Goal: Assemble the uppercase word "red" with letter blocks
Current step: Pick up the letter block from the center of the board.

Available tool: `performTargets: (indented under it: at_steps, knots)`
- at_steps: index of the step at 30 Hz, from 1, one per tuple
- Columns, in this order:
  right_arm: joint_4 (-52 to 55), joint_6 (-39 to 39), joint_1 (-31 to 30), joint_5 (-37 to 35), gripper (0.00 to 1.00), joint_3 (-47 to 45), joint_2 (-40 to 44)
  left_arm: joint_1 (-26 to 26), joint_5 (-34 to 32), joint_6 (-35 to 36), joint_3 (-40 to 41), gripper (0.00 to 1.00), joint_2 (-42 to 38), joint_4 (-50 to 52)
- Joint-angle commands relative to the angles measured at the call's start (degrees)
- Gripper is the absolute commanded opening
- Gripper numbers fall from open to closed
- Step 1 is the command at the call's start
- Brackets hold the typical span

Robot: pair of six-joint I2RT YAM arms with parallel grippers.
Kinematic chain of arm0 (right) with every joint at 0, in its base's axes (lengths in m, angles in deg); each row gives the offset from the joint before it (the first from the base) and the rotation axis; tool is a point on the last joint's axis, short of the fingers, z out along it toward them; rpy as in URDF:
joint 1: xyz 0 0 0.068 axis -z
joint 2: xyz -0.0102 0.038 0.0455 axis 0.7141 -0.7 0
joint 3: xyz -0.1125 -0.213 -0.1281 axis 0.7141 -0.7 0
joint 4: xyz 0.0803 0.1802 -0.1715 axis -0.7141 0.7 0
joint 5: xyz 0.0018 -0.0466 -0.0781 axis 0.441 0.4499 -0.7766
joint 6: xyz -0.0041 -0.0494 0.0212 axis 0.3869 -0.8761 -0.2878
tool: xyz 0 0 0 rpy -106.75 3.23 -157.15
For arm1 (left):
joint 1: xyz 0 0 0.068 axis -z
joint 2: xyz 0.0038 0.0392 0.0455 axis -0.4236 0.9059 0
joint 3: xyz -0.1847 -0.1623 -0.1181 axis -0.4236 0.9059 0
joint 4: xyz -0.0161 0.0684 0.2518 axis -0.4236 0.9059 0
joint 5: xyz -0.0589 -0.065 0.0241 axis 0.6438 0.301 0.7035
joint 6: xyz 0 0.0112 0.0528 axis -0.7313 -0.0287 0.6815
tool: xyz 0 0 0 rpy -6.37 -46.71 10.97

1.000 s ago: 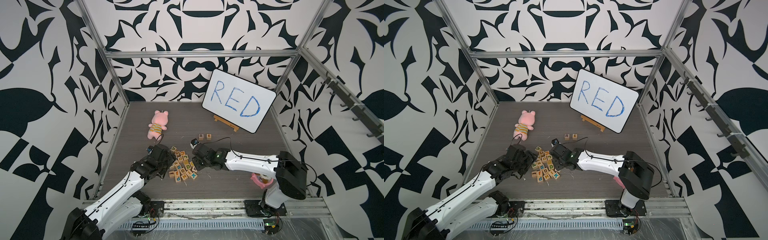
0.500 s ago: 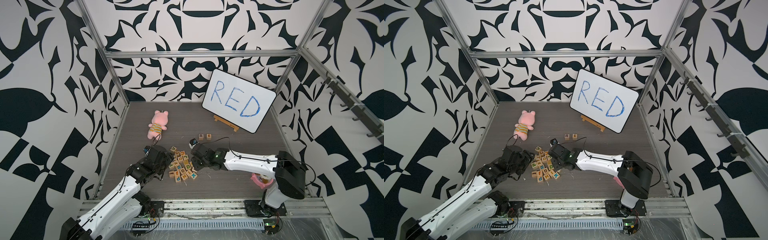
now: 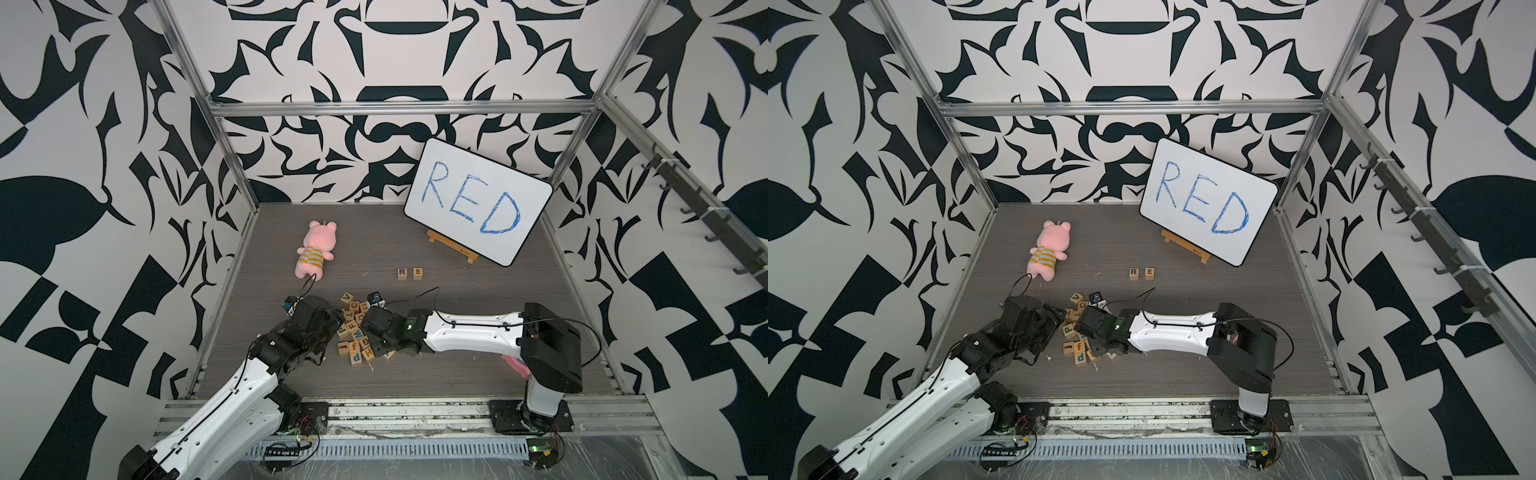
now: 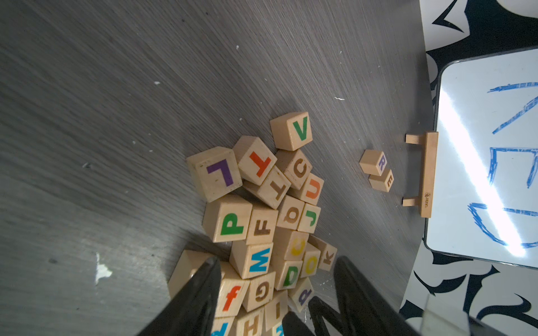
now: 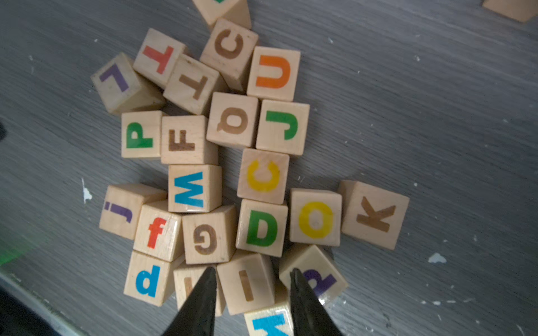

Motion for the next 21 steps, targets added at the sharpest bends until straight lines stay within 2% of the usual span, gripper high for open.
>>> performTargets:
  at_steps: [1, 6, 21]
  knots:
    - [0.8, 3.7, 0.1, -2.6, 0.39, 2.4, 0.0, -0.3, -0.8, -0.5, 1.0, 0.66, -0.4, 1.5]
    - [0.5, 4.3, 0.1, -3.2, 0.35, 3.7, -1.7, -0.3, -0.8, -0.4, 1.1, 0.67, -0.6, 1.7]
    - [3.7, 7.7, 0.1, -3.8, 0.36, 5.6, -4.8, -0.3, -1.5, -0.6, 1.7, 0.67, -3.0, 2.7]
